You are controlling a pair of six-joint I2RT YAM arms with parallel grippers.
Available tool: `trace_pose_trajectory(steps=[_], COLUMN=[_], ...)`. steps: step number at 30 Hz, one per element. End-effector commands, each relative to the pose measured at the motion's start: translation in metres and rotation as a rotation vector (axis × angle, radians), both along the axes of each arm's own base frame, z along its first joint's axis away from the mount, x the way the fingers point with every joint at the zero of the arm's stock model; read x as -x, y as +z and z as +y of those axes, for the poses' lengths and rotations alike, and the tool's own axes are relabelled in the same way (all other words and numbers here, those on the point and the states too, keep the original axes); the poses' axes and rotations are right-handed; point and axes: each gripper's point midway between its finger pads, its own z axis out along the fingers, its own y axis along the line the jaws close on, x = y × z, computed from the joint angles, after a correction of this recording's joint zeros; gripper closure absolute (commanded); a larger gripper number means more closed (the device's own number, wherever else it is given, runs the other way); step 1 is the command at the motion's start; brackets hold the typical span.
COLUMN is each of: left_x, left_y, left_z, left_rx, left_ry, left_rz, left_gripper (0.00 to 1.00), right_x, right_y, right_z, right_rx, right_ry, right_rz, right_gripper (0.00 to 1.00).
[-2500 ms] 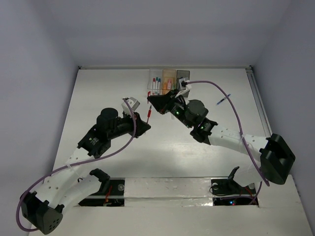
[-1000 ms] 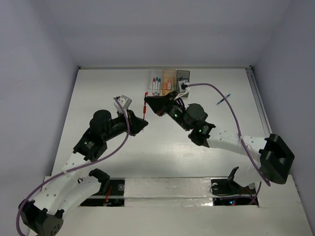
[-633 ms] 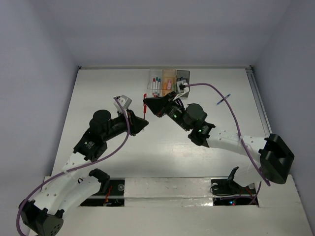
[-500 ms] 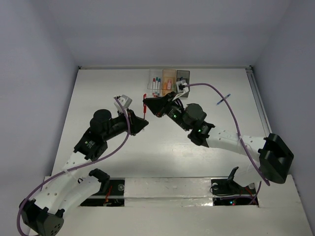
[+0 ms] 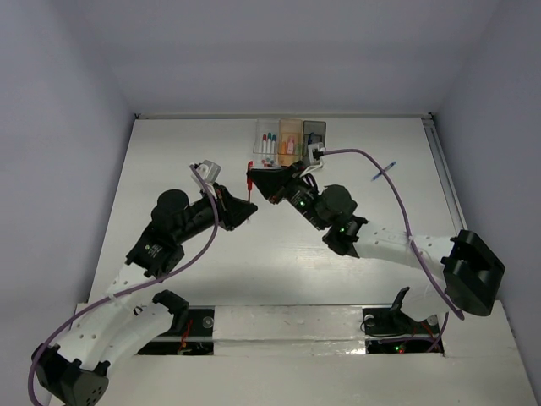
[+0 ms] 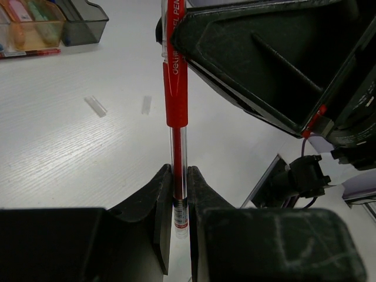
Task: Sort the stationery into containers
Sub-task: Close the pen cap on the pen.
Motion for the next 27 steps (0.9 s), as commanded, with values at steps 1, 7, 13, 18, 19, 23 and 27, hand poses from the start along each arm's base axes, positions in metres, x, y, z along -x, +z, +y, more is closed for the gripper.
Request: trace_pose_trajectory(steps=[1,7,13,18,19,23,27], left_x=[-0.008,-0.015,-0.018,-0.023,-0.024,-0.029,-0.032], left_y=[0.076,0.089,0.118,0.139,0.141,0.157,0.165], left_z=[0.002,-0.003,-0.001,0.000,0.000,-0.004,-0.012], left_rx=[0.207,0.227,0.204,0.197,0.197,0.229,0.266], left_ry=[0.048,0.045,0.053,0.071,0.075,0.071,0.042], left_rz=[-0.189,-0.203,-0.267,-0.298,-0.303,-0.319,-0.313], left_gripper=[1.00,1.00,1.00,1.00,1.00,1.00,1.00], right_x=[0.015,0.024,0.044,0.068,0.069,0.087,0.098], right_y=[-0.014,-0.036,-0.069,-0.098,-0.103,-0.123,-0.136], right_z=[0.002,0.005,0.006,0.010,0.009,0.012,0.018], right_rx=[0.021,0.067,0.124,0.153,0.153,0.158,0.162], right_ry=[0.030,0.067,0.117,0.171,0.170,0.212,0.235], right_rz=[0.015,0.044,0.099,0.158,0.171,0.218,0.249], right_gripper=[1.00,1.00,1.00,1.00,1.00,1.00,1.00])
